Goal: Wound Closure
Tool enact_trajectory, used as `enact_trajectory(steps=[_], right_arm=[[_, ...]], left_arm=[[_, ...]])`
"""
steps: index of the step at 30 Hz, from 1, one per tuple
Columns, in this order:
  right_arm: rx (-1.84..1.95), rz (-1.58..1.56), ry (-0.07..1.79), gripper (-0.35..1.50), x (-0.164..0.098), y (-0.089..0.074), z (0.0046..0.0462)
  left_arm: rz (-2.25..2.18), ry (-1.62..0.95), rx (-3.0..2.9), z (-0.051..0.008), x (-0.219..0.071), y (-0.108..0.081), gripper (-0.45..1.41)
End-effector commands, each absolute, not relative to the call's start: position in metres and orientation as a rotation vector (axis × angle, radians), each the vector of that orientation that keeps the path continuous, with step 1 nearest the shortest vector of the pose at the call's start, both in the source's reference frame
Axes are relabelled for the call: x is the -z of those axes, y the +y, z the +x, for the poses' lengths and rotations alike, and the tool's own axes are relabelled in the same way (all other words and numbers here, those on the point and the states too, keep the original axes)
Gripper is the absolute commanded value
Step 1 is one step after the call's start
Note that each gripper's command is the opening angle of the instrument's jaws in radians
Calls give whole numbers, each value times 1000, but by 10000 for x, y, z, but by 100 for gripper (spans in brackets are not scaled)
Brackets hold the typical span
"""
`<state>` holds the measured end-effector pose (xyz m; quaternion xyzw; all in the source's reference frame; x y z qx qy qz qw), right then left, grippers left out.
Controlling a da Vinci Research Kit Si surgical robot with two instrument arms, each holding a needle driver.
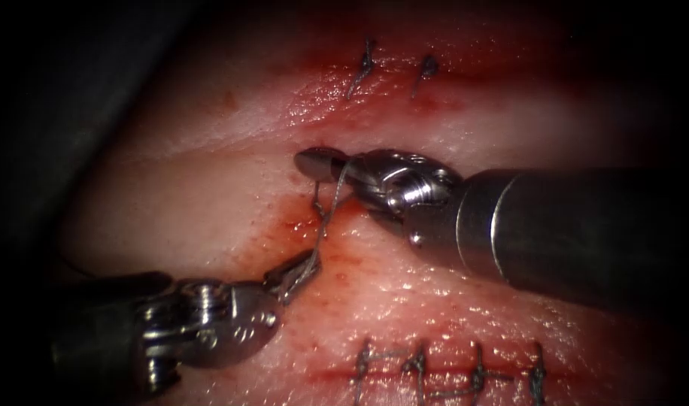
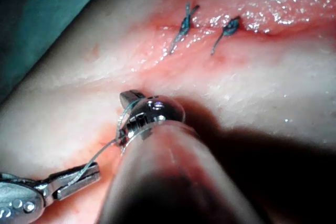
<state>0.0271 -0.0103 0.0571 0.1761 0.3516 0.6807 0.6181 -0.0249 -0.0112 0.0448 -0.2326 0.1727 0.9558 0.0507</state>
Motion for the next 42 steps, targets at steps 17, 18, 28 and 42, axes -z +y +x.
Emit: enact_trajectory(steps=[17,18,28,42], right_arm=[[-1409,263,1120,-35,-512,-107,251],[-1402,262,1124,-35,-514,-113,248],[-1338,271,1125,-35,-531,-155,242],[-1313,268,1136,-35,-516,-192,234]], left_arm=[[-622,421,-2895,-187,-522,-20,-45],[-616,408,-2888,-184,-530,-10,-45],[-594,352,-2882,-180,-559,31,-45],[-608,349,-2829,-174,-552,72,-45]])
